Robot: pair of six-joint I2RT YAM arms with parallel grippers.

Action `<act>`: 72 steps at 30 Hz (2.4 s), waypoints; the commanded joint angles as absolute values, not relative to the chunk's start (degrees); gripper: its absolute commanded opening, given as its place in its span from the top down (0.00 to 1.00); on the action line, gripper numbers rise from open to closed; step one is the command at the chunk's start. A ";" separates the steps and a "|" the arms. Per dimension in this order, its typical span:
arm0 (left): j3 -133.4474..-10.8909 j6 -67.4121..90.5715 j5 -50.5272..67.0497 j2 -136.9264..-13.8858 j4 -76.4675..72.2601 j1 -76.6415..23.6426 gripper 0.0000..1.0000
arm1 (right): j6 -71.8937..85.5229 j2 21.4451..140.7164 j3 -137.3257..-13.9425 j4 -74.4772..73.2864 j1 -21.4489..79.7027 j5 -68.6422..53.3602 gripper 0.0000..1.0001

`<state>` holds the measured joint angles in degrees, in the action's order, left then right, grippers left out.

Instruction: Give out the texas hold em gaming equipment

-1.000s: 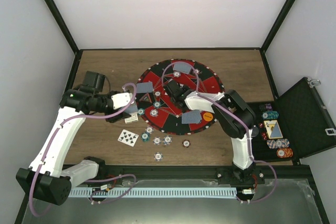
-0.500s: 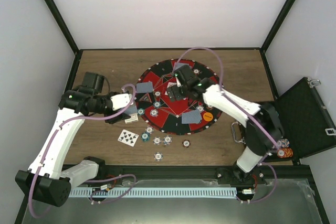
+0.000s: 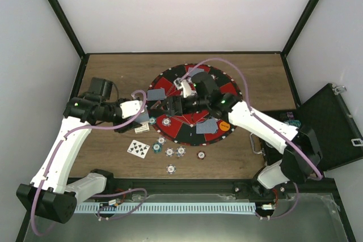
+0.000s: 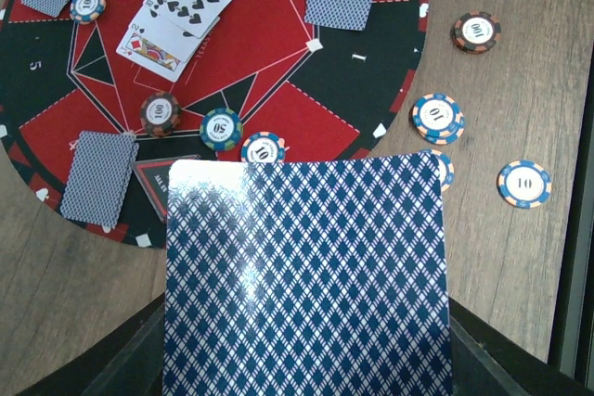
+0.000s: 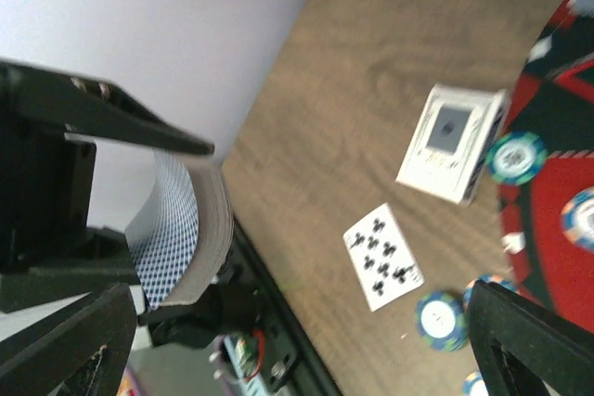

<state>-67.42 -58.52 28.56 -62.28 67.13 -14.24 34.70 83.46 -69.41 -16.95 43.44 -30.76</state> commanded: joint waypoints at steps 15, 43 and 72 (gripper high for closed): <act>-67.73 -58.57 30.15 -62.36 66.16 -14.24 0.95 | 51.43 91.15 -66.25 4.03 48.68 -44.93 0.04; -66.77 -59.80 29.93 -61.61 66.16 -14.23 0.95 | 57.38 100.79 -64.35 9.99 46.72 -46.97 0.26; -66.39 -58.76 28.88 -62.76 64.88 -14.24 0.95 | 56.43 91.31 -63.80 4.94 42.57 -45.32 0.99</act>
<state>-66.26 -58.72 27.09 -63.05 66.13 -14.33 56.34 93.60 -64.60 7.90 44.56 -47.00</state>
